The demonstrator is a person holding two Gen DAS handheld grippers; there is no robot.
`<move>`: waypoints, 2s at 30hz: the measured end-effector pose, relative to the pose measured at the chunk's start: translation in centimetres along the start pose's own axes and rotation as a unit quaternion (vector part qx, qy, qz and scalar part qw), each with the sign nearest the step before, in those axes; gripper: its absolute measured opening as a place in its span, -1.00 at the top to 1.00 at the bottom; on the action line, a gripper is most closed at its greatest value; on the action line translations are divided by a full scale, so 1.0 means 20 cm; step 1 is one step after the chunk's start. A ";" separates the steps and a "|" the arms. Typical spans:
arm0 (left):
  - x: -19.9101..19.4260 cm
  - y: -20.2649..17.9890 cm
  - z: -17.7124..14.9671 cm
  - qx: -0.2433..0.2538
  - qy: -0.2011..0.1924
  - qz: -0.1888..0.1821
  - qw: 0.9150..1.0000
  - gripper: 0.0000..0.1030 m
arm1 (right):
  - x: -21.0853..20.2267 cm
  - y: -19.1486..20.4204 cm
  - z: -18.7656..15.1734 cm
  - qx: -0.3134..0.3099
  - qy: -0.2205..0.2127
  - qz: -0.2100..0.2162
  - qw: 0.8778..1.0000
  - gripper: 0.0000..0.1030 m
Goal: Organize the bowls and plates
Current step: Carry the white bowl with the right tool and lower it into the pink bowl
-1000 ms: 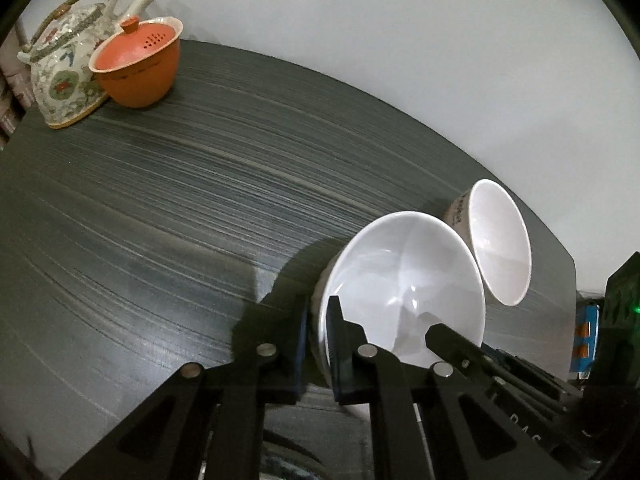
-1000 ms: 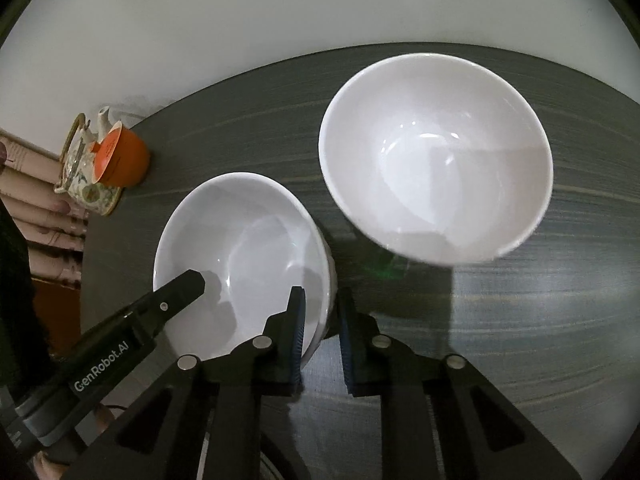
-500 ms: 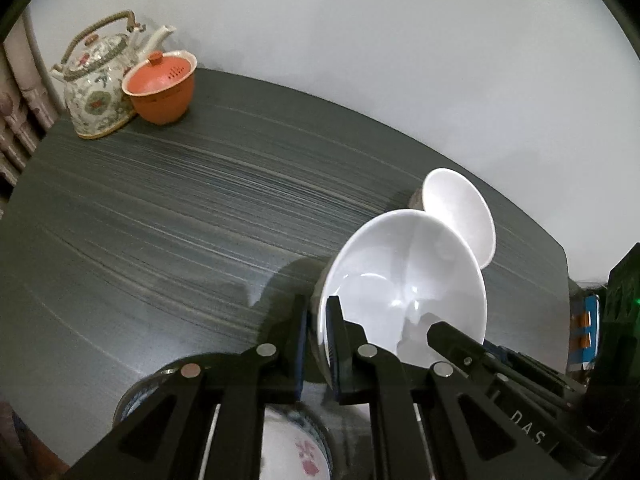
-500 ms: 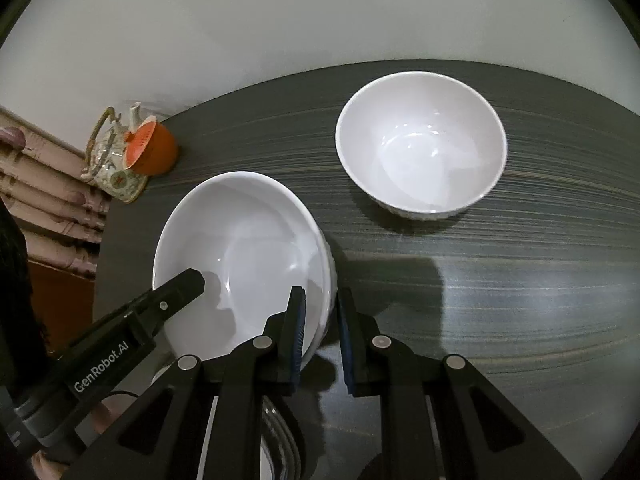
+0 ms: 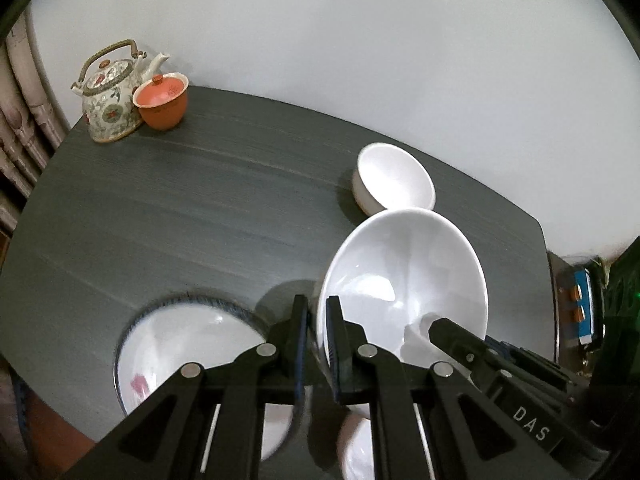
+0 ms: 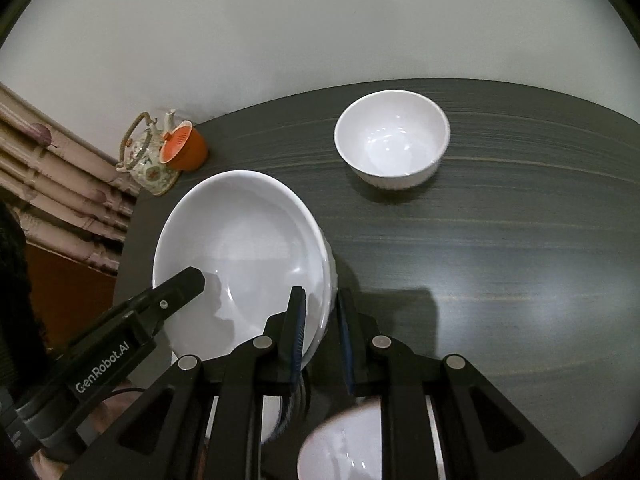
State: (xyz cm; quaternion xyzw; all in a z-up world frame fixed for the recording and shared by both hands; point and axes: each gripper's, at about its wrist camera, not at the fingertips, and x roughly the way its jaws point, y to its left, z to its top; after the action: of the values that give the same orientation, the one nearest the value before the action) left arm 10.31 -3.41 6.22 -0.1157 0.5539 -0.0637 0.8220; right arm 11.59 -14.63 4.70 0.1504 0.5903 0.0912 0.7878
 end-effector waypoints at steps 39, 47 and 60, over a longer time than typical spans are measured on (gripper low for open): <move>0.24 -0.29 -0.63 0.052 0.102 0.032 0.993 0.82 | -0.14 -0.39 -0.66 0.056 0.056 -0.061 0.995 0.66; 0.26 -0.30 -0.64 0.054 0.109 0.039 0.992 0.82 | -0.11 -0.39 -0.65 0.053 0.064 -0.070 0.994 0.65; 0.31 -0.33 -0.64 0.055 0.122 0.044 0.990 0.80 | -0.09 -0.40 -0.65 0.059 0.066 -0.075 0.993 0.60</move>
State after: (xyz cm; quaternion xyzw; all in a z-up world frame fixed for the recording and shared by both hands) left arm 0.95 -12.75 -2.22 -0.0371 0.6499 -0.0721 0.7557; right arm -1.67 -21.00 0.12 0.1453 0.6551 0.0065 0.7414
